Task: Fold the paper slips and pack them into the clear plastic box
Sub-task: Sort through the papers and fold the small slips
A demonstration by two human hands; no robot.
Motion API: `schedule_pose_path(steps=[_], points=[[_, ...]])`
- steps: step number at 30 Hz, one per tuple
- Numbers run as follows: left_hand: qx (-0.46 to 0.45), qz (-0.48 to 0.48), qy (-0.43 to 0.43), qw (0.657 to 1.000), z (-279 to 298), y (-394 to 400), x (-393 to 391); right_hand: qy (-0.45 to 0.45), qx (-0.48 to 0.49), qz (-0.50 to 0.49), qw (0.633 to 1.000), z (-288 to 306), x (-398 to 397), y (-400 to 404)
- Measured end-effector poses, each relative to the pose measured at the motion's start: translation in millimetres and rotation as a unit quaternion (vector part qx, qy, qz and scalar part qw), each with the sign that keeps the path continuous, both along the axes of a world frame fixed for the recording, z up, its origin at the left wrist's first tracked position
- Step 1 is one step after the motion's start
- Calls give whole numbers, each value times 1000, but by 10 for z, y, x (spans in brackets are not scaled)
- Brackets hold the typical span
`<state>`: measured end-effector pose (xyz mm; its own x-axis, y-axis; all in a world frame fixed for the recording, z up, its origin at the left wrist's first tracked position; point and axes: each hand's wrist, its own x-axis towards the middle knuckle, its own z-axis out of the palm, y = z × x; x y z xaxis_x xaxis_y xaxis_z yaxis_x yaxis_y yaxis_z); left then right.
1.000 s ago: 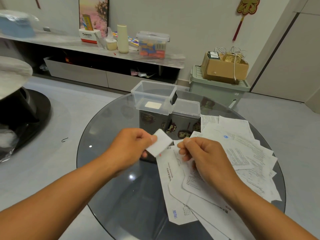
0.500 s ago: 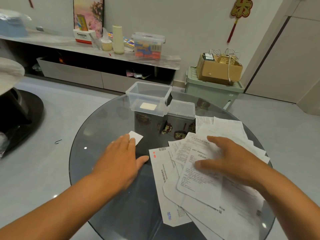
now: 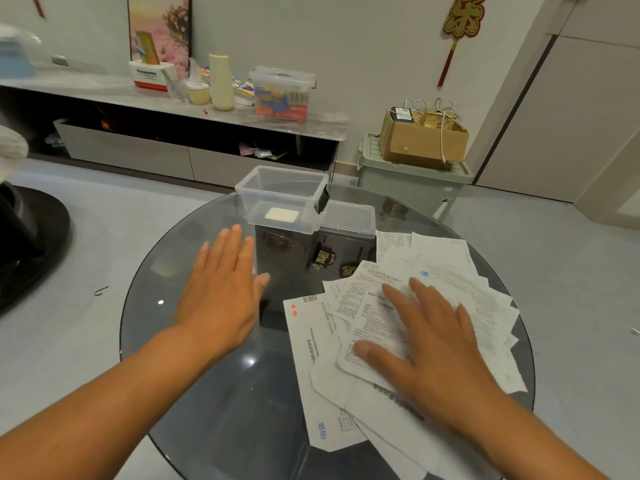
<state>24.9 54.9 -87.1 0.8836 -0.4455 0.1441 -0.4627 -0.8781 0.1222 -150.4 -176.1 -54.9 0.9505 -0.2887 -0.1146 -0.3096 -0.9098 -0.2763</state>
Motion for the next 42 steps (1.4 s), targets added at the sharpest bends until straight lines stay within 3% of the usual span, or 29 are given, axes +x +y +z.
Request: schedule_pose_path(steps=[4, 8, 14, 18, 22, 33, 36, 40, 42], points=[[12, -38, -36, 999, 35, -131, -113, 45, -41, 14, 998, -250, -122, 192], [12, -58, -46, 997, 30, -219, -165, 29, -47, 10, 998, -357, -86, 99], [-57, -152, 87, 983, 59, -450, -519, 21, -53, 1, 998, -389, 114, -202], [-7, -185, 169, 968, -25, -534, -620, 14, -47, 3, 999, -402, 223, -402], [64, -228, 159, 958, -65, -659, -589, 17, -37, 16, 999, -397, 310, -537], [107, -270, 122, 949, -104, -1041, -353, 58, 26, 62, 996, -85, 236, -503], [56, -293, 140, 944, -114, -1079, -280, 65, 47, 66, 995, -47, 250, -553], [-152, -304, 231, 912, 98, -901, -352, 41, 92, 80, 992, 40, 230, -566], [-186, -273, 264, 906, 165, -752, -453, 16, 72, 107, 991, 47, 226, -481]])
